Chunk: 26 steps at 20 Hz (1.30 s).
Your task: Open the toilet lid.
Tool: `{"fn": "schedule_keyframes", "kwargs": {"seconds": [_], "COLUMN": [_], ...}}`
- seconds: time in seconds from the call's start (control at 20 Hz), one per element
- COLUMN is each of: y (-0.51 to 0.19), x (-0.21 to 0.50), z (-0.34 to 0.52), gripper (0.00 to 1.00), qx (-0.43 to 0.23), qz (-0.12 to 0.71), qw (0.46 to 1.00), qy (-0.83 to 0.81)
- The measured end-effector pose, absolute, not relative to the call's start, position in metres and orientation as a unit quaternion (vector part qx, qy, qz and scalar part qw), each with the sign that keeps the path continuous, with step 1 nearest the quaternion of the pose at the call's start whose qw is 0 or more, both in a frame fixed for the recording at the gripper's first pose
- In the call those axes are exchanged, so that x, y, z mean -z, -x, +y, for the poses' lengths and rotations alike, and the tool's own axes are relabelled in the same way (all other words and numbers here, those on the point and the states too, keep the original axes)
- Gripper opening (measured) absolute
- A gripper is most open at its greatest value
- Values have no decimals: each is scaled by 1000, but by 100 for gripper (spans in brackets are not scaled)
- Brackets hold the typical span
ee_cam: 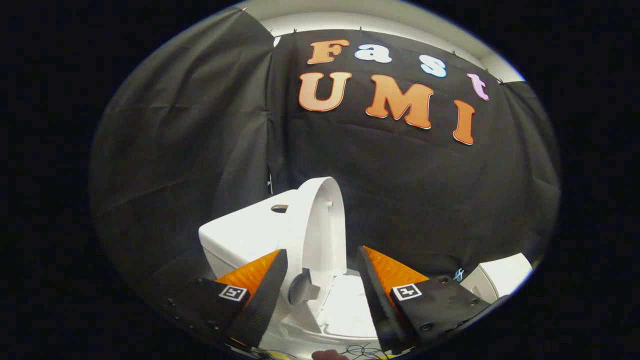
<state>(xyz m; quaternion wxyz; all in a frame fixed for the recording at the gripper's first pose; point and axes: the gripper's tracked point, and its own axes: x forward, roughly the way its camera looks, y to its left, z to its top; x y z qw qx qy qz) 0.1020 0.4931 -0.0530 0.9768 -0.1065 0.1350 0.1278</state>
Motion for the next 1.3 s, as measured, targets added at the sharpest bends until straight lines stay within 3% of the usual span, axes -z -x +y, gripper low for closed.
{"fn": "schedule_keyframes", "kwargs": {"seconds": [0.75, 1.3], "y": [-117, -103], "x": [-58, -44], "z": [307, 158], "gripper": [90, 90], "qx": [-94, -59], "qz": [68, 63], "qw": [991, 996], "qy": [67, 22]}}
